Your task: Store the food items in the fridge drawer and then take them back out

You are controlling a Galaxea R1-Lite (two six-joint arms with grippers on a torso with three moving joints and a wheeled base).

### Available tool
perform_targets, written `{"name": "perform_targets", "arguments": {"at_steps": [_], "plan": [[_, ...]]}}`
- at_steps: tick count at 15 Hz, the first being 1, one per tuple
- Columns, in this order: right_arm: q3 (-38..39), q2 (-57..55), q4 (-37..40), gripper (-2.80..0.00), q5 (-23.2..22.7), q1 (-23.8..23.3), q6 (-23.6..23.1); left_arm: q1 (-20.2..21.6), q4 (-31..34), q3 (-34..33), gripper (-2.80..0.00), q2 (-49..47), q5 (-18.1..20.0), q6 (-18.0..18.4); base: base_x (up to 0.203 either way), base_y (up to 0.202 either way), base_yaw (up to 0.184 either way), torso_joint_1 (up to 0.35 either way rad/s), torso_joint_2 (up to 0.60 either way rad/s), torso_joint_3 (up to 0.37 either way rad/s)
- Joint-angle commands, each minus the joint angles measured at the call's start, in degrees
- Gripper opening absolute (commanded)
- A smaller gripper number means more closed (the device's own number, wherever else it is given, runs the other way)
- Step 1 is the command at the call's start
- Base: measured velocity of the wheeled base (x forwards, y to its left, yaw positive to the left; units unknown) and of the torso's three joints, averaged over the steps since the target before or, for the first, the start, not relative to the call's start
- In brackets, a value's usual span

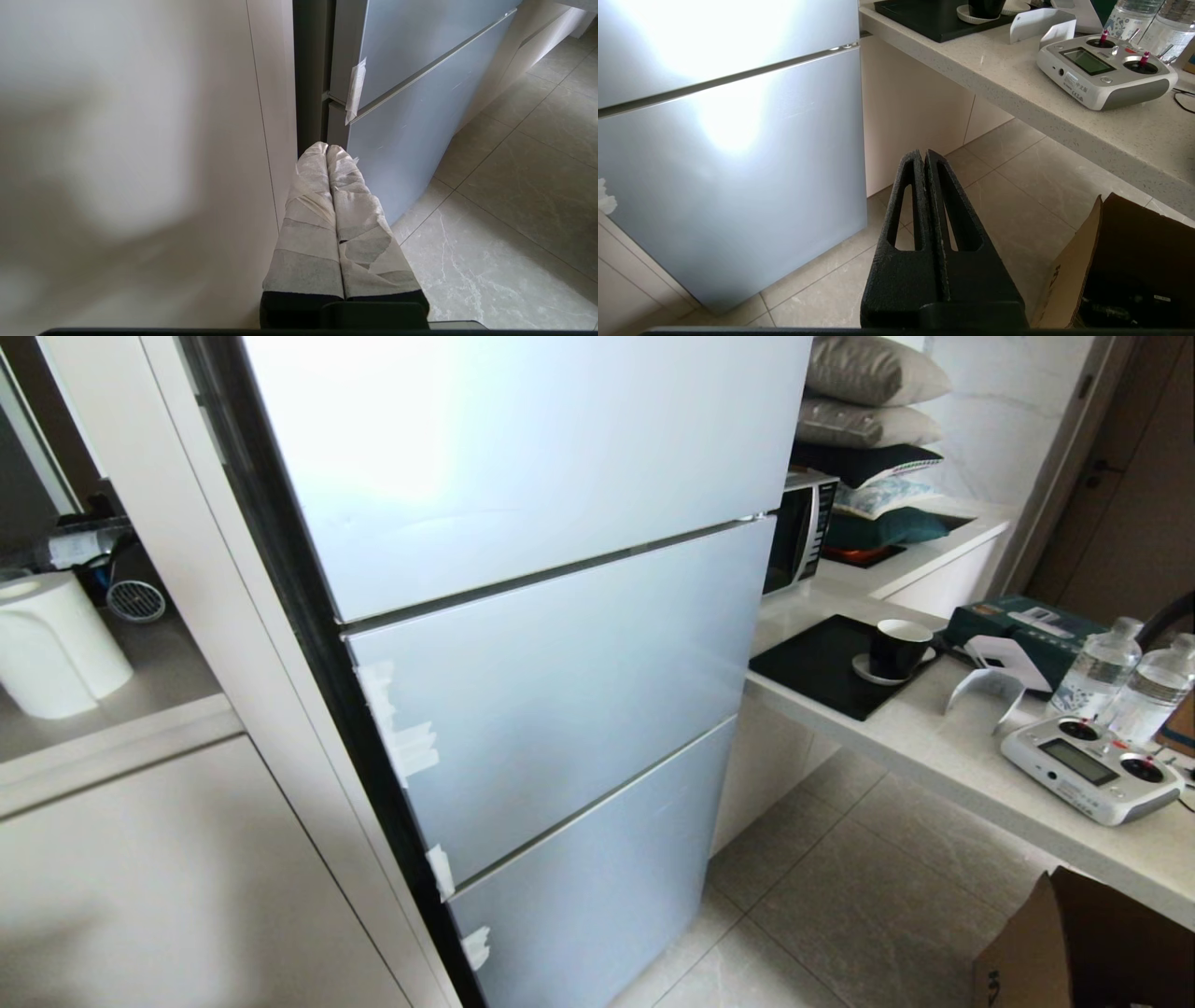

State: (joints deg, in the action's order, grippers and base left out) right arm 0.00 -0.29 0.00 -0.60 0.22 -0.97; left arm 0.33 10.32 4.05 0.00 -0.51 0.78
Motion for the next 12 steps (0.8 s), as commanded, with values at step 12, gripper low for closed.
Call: {"name": "perform_targets", "arguments": {"at_steps": [12], "plan": [[0.0, 0.3, 0.0, -2.8, 0.4, 0.0, 0.3, 0.0, 0.1, 0.0, -2.8, -0.1, 0.0, 0.2, 0.0, 0.0, 0.0, 0.0, 0.0, 0.0]]}}
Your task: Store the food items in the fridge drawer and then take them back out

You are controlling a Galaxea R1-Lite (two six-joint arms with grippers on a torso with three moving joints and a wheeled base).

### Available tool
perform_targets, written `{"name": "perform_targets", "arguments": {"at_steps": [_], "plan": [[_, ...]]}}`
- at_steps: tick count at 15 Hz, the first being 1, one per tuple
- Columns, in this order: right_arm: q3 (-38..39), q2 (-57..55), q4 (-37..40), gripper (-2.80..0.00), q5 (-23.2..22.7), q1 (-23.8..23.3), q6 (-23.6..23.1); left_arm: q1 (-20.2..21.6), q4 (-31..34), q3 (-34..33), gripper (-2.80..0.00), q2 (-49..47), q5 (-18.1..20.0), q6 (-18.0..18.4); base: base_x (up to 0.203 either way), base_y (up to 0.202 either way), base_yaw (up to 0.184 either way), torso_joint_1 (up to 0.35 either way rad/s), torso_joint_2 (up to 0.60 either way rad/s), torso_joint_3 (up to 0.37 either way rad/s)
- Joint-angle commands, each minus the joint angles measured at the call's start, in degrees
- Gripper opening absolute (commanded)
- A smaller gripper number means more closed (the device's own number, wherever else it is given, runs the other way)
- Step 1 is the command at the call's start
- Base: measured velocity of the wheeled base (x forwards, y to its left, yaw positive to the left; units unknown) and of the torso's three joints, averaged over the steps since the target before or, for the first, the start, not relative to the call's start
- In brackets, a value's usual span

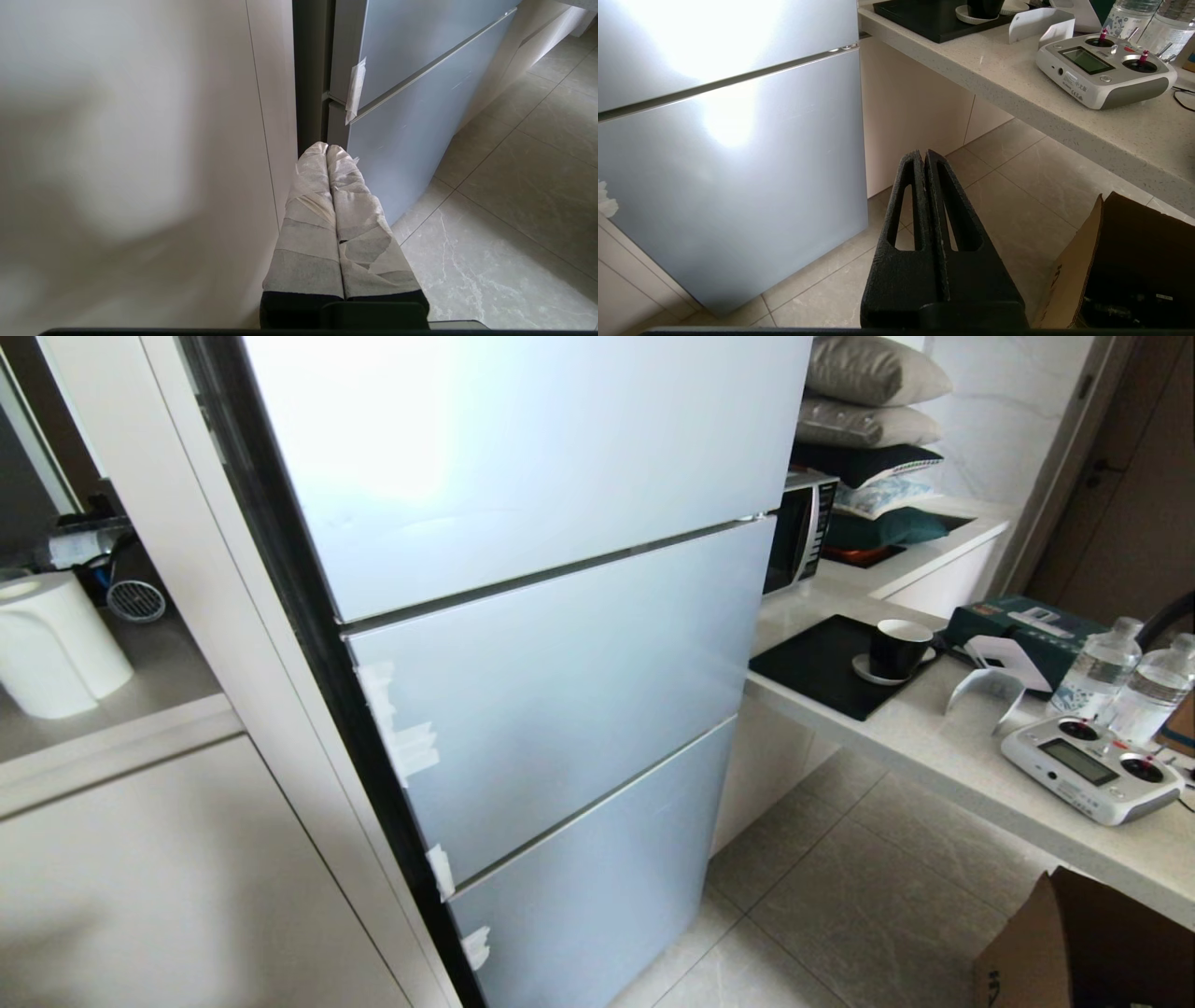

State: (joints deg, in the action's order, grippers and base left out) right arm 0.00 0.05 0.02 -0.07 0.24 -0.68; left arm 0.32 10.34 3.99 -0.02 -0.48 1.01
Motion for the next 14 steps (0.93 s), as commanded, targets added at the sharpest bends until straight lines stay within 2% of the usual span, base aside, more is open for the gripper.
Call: {"name": "perform_targets", "arguments": {"at_steps": [1, 10, 14], "plan": [[0.0, 0.0, 0.0, -2.8, 0.0, 0.0, 0.0, 0.0, 0.0, 0.0, -2.8, -0.1, -0.1, -0.3, 0.0, 0.0, 0.0, 0.0, 0.0, 0.0], [0.0, 0.0, 0.0, -2.8, 0.0, 0.0, 0.0, 0.0, -0.2, -0.3, -2.8, -0.1, -0.1, -0.1, 0.0, 0.0, 0.0, 0.0, 0.0, 0.0], [0.0, 0.0, 0.0, -2.8, 0.0, 0.0, 0.0, 0.0, -10.4, -3.9, -2.8, -0.1, 0.2, 0.0, 0.0, 0.0, 0.0, 0.0, 0.0, 0.0]]}}
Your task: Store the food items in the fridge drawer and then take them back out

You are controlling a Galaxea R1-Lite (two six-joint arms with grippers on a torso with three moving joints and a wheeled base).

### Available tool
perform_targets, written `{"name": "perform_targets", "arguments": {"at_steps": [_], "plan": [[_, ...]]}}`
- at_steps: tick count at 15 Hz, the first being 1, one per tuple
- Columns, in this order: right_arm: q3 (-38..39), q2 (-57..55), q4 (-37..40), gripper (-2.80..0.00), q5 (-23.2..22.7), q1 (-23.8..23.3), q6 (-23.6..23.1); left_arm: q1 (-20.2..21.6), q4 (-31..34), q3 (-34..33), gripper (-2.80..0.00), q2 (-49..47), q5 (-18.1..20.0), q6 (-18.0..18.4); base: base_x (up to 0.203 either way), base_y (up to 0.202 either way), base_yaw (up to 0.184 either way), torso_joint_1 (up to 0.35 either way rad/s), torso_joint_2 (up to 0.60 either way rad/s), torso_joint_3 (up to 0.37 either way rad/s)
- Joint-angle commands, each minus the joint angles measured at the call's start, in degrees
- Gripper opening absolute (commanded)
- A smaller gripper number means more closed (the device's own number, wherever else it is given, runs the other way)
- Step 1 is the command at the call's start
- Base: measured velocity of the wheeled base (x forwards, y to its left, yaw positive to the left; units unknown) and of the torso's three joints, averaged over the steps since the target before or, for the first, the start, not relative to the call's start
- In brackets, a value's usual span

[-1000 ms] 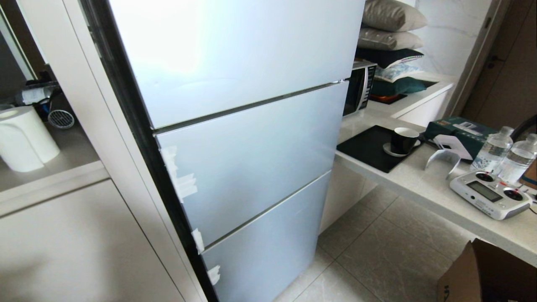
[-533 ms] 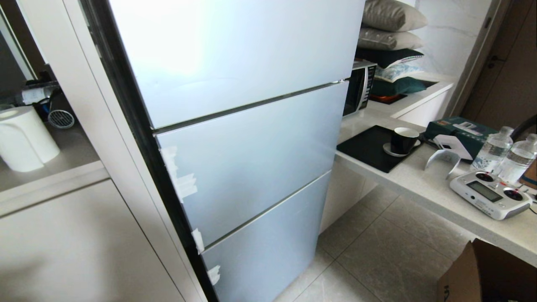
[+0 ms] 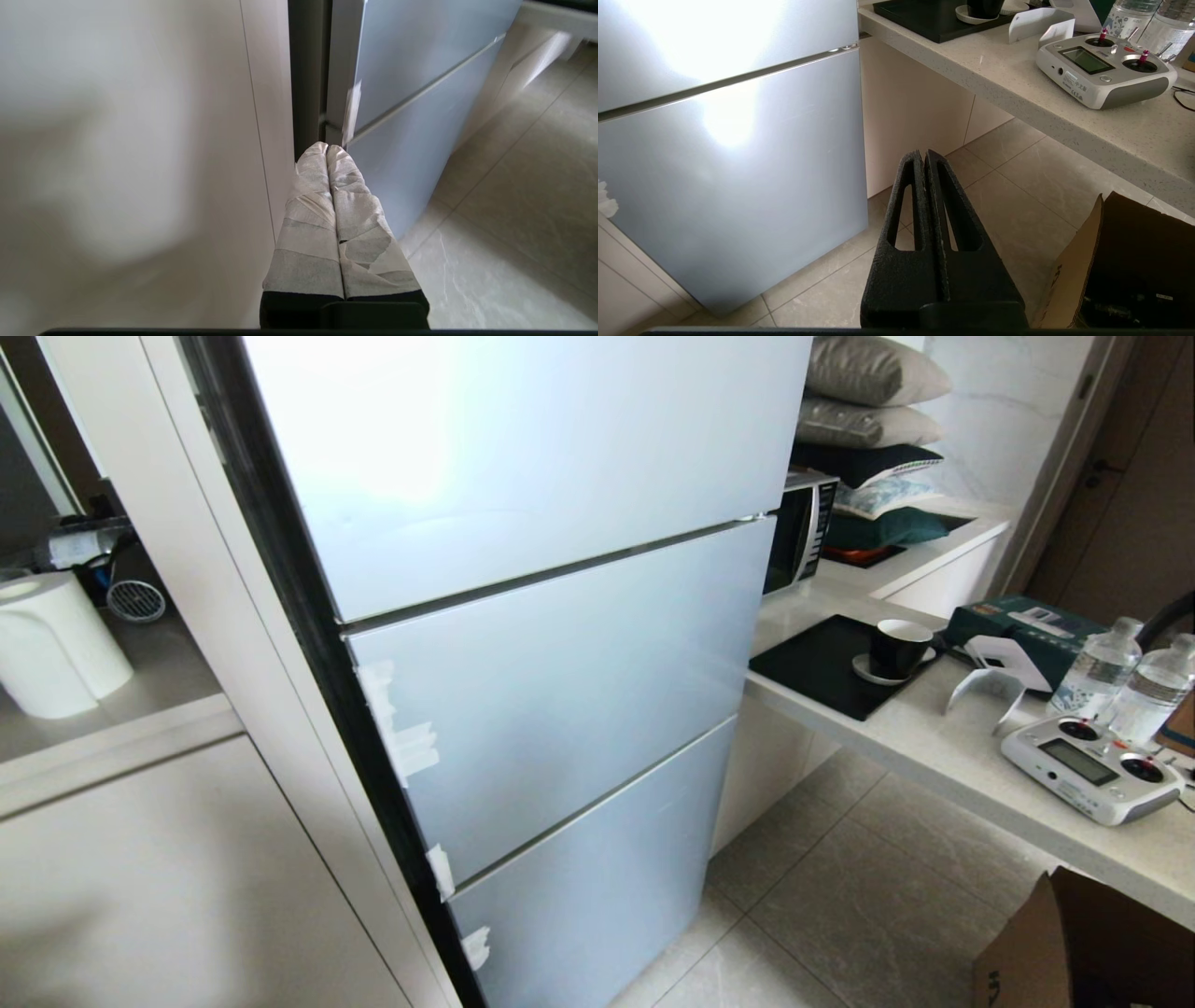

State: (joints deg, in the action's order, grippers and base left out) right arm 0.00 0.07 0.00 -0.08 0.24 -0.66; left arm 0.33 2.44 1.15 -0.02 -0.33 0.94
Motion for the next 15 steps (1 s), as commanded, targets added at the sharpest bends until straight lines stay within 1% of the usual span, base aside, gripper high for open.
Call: {"name": "perform_targets", "arguments": {"at_steps": [1, 4, 5, 7, 8, 9, 10, 11, 12, 13, 15], "plan": [[0.1, -0.1, 0.0, -2.8, 0.0, 0.0, 0.0, 0.0, -2.1, -1.2, -2.8, -0.1, 0.2, 0.0, 0.0, 0.0, 0.0, 0.0, 0.0, 0.0], [0.0, -0.1, 0.0, -2.8, 0.0, 0.0, 0.0, 0.0, -2.9, -1.2, -2.8, -0.1, 0.1, -0.1, 0.0, 0.0, 0.0, 0.0, 0.0, 0.0], [0.0, -0.1, 0.0, -2.8, 0.0, 0.0, 0.0, 0.0, -5.8, -0.3, -2.8, -0.1, 0.0, -0.3, 0.0, 0.0, 0.0, 0.0, 0.0, 0.0], [0.0, -0.1, 0.0, -2.8, 0.0, 0.0, 0.0, 0.0, -7.7, 6.9, -2.8, -2.8, 0.0, -1.6, 0.0, 0.0, 0.0, 0.0, 0.0, 0.0], [0.0, -0.1, 0.0, -2.8, 0.0, 0.0, 0.0, -0.1, -7.8, 9.9, -2.8, -6.5, -0.1, -2.9, 0.0, 0.0, 0.0, 0.0, 0.0, 0.0], [0.0, -0.1, 0.0, -2.8, 0.0, 0.0, 0.0, -0.2, -8.0, 13.3, -2.8, -12.3, -0.1, -5.4, 0.0, 0.0, 0.0, 0.0, 0.0, 0.0], [0.0, -0.1, 0.0, -2.8, -0.1, 0.0, 0.0, -0.3, -8.2, 16.9, -2.8, -18.8, -0.1, -8.9, 0.0, 0.0, 0.0, 0.0, 0.0, 0.0], [0.0, -0.1, 0.0, -2.8, 0.0, 0.0, 0.0, -0.3, -8.3, 20.3, -2.8, -25.9, 0.1, -13.9, 0.0, 0.0, 0.0, 0.0, 0.0, 0.0], [0.0, 0.0, 0.0, -2.8, 0.0, 0.0, 0.0, -0.4, -8.7, 23.4, -2.8, -32.8, 0.3, -19.7, 0.0, 0.0, 0.0, 0.0, 0.0, 0.0], [0.0, -0.1, 0.0, -2.8, 0.0, 0.0, 0.0, -0.4, -9.7, 26.3, -2.8, -39.3, 0.7, -26.5, 0.0, 0.0, 0.0, 0.0, 0.0, 0.0], [0.0, -0.1, 0.0, -2.8, 0.0, 0.0, 0.0, -0.5, -14.6, 29.8, -2.8, -51.1, 1.4, -41.9, 0.0, 0.0, 0.0, 0.0, 0.0, 0.0]]}}
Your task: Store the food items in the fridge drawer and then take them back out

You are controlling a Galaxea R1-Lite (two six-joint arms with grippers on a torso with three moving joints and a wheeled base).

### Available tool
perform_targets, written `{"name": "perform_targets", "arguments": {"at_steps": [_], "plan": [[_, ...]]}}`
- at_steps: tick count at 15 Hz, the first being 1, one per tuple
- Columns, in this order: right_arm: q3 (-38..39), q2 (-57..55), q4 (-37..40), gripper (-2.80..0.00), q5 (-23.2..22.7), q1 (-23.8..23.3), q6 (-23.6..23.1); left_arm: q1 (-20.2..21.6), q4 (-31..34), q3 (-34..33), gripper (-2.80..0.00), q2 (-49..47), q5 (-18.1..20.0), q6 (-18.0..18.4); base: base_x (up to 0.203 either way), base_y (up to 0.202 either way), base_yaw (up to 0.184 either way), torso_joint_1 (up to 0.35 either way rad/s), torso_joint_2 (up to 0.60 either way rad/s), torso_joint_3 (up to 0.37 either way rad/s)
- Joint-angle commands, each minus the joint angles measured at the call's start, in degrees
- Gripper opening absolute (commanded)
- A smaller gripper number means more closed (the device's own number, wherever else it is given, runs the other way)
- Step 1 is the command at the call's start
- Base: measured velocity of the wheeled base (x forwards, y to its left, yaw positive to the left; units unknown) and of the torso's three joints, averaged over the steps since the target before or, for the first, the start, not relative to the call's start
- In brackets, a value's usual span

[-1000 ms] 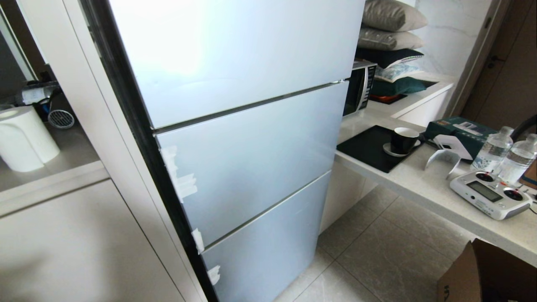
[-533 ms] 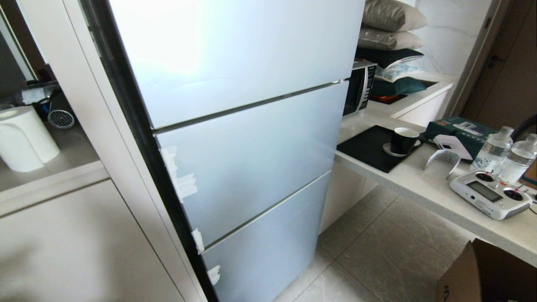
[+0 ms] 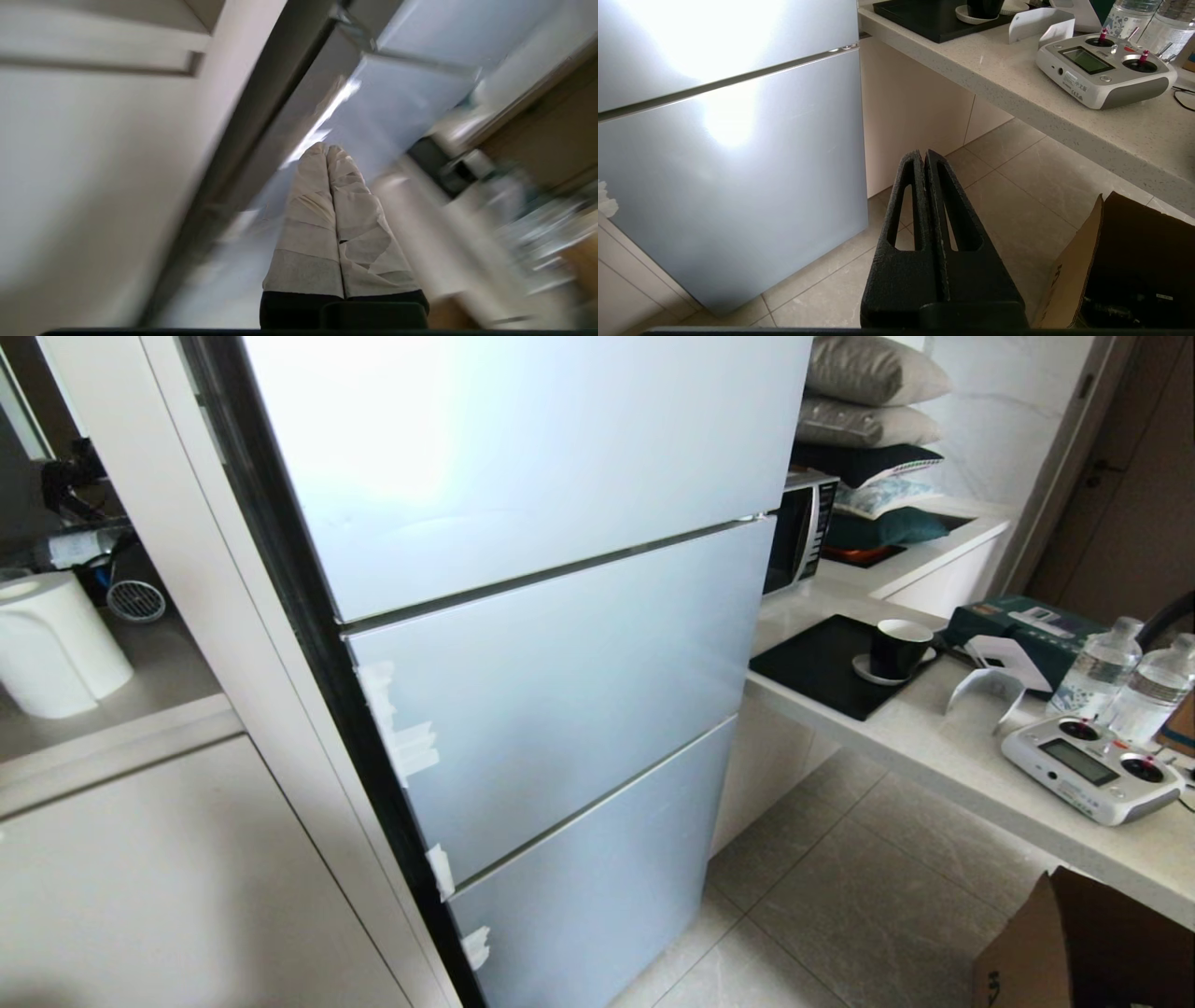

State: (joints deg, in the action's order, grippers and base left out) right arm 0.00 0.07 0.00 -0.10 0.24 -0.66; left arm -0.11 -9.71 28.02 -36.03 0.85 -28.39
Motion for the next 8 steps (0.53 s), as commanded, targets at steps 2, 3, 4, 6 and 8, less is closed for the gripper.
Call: {"name": "perform_targets", "arguments": {"at_steps": [2, 3, 4, 6, 8], "plan": [[0.0, 0.0, 0.0, -2.8, 0.0, 0.0, 0.0, -0.1, -8.0, 4.7, -2.8, -24.6, 0.9, -27.5, 0.0, 0.0, 0.0, 0.0, 0.0, 0.0], [0.0, -0.1, 0.0, -2.8, 0.0, 0.0, 0.0, -0.1, -10.6, 5.2, -2.8, -28.1, 1.1, -31.2, 0.0, 0.0, 0.0, 0.0, 0.0, 0.0], [0.0, -0.1, 0.0, -2.8, 0.0, 0.0, 0.0, 0.0, -14.9, 5.7, -2.8, -31.4, 1.2, -33.9, 0.0, 0.0, 0.0, 0.0, 0.0, 0.0], [0.0, 0.0, 0.0, -2.8, 0.0, 0.0, 0.0, 0.1, -23.3, 6.8, -2.8, -37.4, 1.0, -36.1, 0.0, 0.0, 0.0, 0.0, 0.0, 0.0], [0.0, -0.1, 0.0, -2.8, 0.0, 0.0, 0.0, 0.1, -26.2, 9.9, -2.8, -42.6, 1.1, -37.0, 0.0, 0.0, 0.0, 0.0, 0.0, 0.0]]}}
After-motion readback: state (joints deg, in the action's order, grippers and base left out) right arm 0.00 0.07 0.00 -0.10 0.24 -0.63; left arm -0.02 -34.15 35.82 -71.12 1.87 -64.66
